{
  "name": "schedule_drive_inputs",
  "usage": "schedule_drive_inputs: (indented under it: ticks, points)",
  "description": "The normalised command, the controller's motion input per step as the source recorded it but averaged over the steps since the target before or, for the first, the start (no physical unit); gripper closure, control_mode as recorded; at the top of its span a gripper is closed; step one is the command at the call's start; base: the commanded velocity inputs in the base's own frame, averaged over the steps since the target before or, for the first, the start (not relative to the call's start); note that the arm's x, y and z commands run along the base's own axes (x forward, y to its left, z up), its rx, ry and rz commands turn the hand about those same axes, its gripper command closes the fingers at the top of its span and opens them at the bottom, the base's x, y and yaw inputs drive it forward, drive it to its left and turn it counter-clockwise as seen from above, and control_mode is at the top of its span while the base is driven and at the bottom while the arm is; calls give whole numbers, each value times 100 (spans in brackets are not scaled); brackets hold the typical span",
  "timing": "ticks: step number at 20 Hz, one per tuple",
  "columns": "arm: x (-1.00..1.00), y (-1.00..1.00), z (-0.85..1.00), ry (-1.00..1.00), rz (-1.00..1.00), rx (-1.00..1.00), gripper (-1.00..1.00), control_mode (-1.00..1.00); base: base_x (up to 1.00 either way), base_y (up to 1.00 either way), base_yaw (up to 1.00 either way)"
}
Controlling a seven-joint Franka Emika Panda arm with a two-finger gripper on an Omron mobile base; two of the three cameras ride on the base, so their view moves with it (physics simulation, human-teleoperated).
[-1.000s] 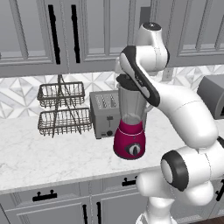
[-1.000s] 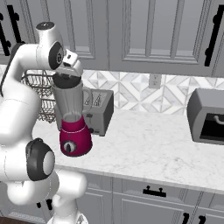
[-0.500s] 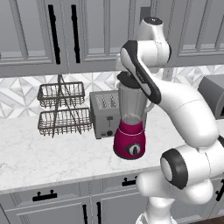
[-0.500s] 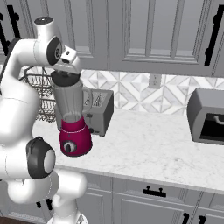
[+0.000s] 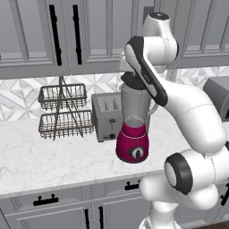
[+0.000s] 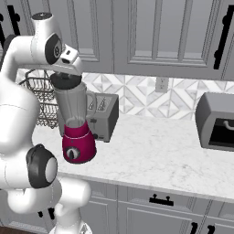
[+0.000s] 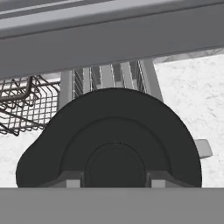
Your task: Close the lid blender by securely placing the lid on top.
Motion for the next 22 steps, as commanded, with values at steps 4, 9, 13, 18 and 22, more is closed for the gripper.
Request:
schedule_drive_inputs:
  ticks: [4,9,13,18,22]
  points:
    - [0,0,-5,11,0,0,100,-100,0,0,0]
    - [4,0,-17,16,0,0,100,-100,0,0,0]
    - [8,0,-10,7,1,0,100,-100,0,0,0]
    - [8,0,-7,3,2,0,100,-100,0,0,0]
    - [6,0,-14,0,0,0,100,-100,0,0,0]
